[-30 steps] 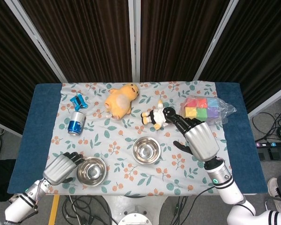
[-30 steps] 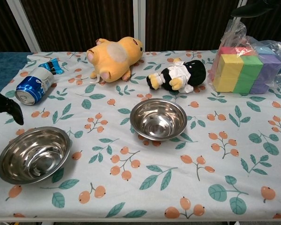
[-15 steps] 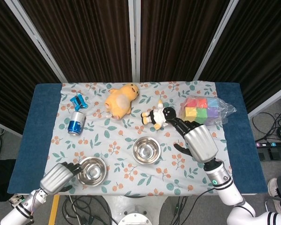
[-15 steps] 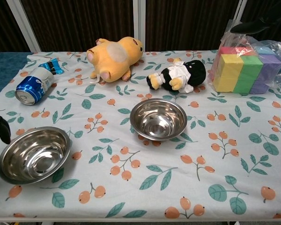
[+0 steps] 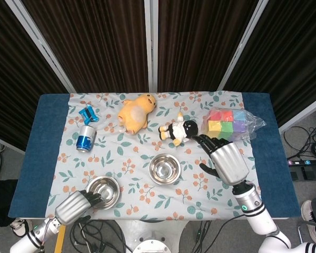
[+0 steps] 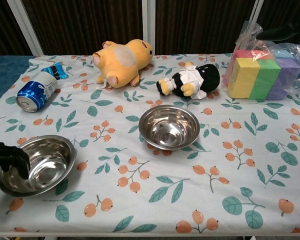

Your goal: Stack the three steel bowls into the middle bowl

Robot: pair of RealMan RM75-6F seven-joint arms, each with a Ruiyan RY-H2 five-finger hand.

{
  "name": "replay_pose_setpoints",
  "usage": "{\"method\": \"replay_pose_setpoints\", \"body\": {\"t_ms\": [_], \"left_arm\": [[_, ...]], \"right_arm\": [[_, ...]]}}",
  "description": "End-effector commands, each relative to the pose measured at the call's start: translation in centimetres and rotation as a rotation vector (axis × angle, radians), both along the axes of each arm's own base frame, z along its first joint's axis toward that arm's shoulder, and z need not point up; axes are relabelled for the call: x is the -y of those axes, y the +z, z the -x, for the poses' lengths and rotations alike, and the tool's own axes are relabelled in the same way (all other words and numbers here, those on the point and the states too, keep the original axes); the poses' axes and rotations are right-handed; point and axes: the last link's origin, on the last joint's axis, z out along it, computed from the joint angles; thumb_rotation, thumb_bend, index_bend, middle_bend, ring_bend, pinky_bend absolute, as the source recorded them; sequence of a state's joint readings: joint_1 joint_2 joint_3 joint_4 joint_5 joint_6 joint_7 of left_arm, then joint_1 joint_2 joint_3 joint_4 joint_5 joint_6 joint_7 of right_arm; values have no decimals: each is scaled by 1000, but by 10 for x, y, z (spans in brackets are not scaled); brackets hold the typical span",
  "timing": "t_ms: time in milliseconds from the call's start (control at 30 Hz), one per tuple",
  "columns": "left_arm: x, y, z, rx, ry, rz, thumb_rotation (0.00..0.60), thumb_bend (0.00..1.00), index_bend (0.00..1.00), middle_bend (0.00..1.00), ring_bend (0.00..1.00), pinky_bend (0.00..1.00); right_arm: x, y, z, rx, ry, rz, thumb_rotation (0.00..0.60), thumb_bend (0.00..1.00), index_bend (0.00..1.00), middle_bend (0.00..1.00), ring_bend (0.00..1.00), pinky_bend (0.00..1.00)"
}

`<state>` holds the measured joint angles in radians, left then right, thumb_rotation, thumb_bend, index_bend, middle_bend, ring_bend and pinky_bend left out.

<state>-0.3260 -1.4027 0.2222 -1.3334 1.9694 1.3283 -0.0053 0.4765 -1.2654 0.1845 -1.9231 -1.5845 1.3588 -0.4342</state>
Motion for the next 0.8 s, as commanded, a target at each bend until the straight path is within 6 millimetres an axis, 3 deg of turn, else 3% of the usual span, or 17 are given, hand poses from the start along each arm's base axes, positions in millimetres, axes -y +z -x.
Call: {"method": "replay_pose_setpoints", "body": {"t_ms": [33, 467, 800], "left_arm": [[-9, -9, 0, -5, -23, 17, 600, 190, 419, 433, 466, 585], [-22, -24, 7, -87, -143, -42, 600, 201, 462, 469, 486, 588], [-25, -33, 5, -125, -256, -76, 600, 240, 571, 575, 580, 651]], "right_arm": [[1, 0, 2, -5, -8, 2, 600, 0, 231, 324, 495, 656], [10, -2, 8, -12, -25, 7, 600, 0, 231, 350, 461, 656], [15, -2, 13, -18, -37, 3, 600, 0, 232, 386, 462, 656]]}}
